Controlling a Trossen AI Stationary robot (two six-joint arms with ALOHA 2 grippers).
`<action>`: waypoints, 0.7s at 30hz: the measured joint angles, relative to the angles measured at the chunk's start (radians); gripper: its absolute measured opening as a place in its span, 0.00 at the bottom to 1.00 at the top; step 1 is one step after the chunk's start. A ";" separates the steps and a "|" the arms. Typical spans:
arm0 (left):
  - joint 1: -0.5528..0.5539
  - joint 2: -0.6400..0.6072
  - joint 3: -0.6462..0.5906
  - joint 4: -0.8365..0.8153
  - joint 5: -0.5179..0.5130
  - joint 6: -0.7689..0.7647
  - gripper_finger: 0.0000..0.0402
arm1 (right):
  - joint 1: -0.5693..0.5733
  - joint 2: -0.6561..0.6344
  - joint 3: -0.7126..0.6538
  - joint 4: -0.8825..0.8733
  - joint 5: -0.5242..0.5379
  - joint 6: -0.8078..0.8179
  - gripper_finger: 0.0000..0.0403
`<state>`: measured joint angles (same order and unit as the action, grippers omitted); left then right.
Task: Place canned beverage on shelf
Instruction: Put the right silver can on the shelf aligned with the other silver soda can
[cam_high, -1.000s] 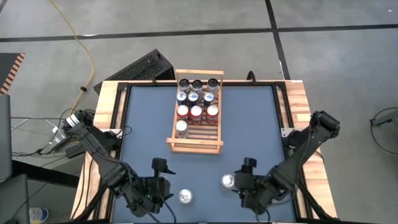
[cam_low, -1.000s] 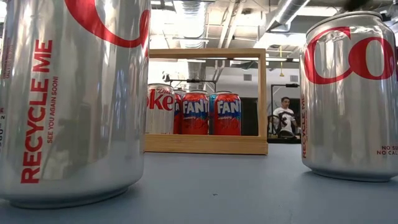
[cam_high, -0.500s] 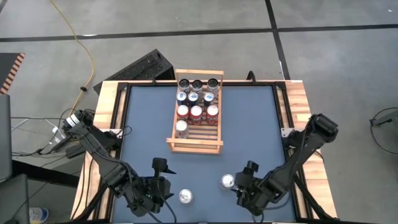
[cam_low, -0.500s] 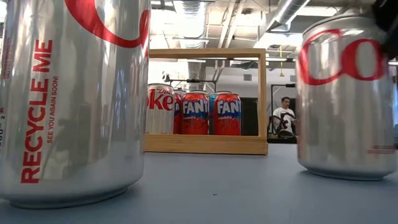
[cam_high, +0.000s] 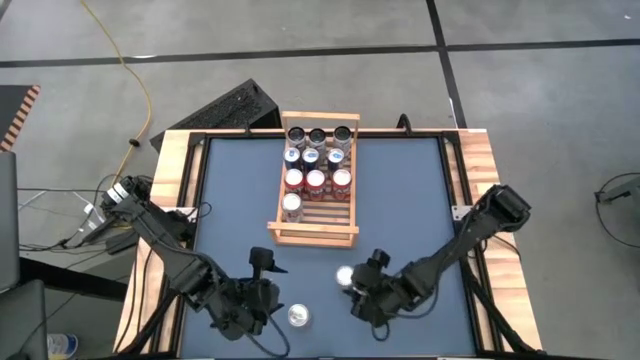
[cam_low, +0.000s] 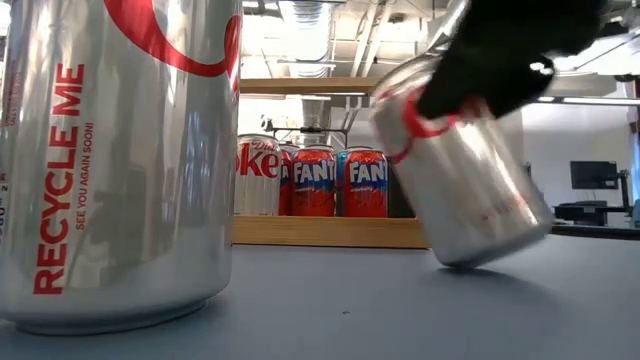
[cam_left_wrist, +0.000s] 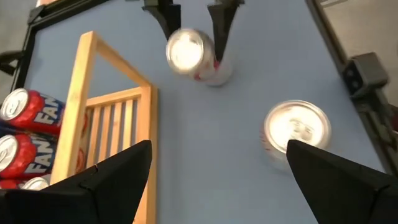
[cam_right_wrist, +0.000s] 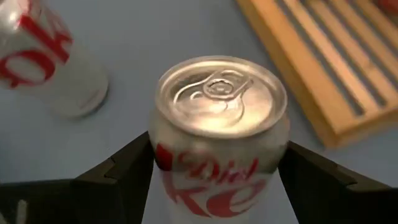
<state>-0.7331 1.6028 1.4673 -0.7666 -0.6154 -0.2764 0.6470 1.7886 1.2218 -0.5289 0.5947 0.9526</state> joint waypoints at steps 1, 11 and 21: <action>0.009 0.000 0.000 0.000 0.001 -0.001 0.89 | -0.013 0.001 0.000 0.023 -0.007 -0.026 0.75; 0.061 0.000 0.000 -0.001 0.028 -0.001 0.90 | -0.061 0.000 0.000 0.058 -0.024 -0.097 0.75; 0.121 -0.001 -0.086 0.067 0.305 0.174 0.90 | -0.031 0.000 0.008 0.074 -0.034 -0.147 0.75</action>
<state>-0.6118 1.6020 1.3813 -0.6995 -0.3102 -0.1026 0.6164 1.7885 1.2293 -0.4544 0.5607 0.8056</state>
